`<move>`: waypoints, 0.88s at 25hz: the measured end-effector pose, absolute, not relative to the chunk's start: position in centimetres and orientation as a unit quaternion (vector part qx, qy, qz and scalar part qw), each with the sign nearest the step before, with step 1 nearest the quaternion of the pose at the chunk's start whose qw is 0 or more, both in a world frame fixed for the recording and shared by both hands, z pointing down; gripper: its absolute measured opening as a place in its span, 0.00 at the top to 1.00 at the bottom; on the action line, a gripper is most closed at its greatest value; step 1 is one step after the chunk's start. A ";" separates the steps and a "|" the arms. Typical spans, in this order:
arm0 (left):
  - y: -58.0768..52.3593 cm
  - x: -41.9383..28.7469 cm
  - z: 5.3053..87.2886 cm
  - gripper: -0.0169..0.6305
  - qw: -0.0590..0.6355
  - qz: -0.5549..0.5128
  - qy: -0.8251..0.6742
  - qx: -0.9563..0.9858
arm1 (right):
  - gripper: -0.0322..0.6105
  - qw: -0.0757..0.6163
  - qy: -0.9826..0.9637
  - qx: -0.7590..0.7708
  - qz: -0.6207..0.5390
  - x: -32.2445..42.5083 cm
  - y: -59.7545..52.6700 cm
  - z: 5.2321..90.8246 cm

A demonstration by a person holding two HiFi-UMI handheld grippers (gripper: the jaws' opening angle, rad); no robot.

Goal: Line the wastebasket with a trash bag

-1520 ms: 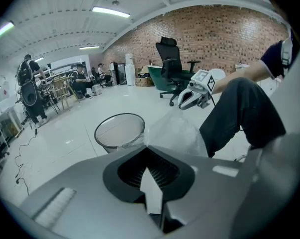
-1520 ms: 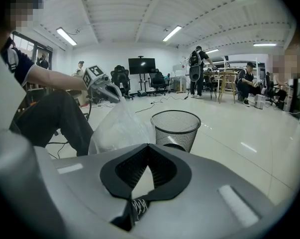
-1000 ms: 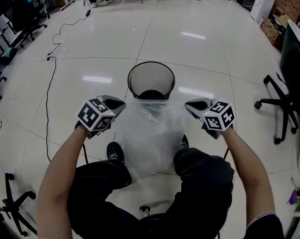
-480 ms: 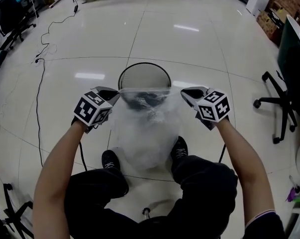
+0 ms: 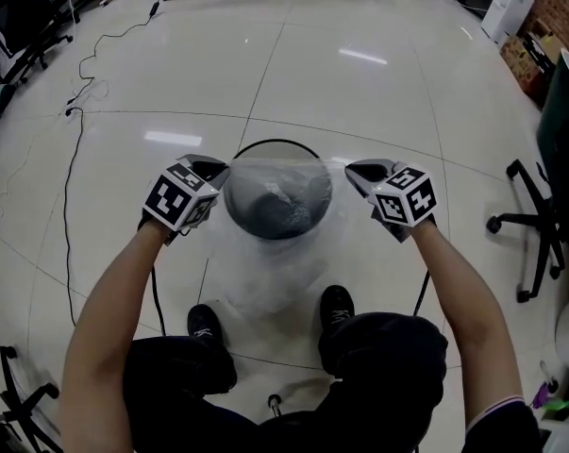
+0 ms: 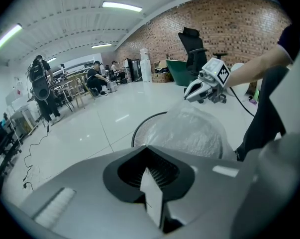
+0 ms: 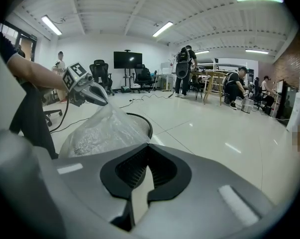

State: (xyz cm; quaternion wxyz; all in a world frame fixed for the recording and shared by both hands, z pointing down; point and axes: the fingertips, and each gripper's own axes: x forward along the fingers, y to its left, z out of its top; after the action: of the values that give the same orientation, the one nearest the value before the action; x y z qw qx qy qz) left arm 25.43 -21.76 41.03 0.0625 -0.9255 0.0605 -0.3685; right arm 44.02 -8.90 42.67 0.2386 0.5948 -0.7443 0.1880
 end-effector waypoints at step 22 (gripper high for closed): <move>-31.5 32.9 42.6 0.95 0.036 -0.359 0.078 -0.929 | 0.95 0.255 -0.769 0.557 0.181 47.6 -22.5 43.3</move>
State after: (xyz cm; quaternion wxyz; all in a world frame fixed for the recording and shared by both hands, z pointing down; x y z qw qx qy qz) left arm 32.88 -31.45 42.58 0.0364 -0.9295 0.0775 -0.3589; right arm 47.59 -22.49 43.27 0.2551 0.5569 -0.7695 0.1809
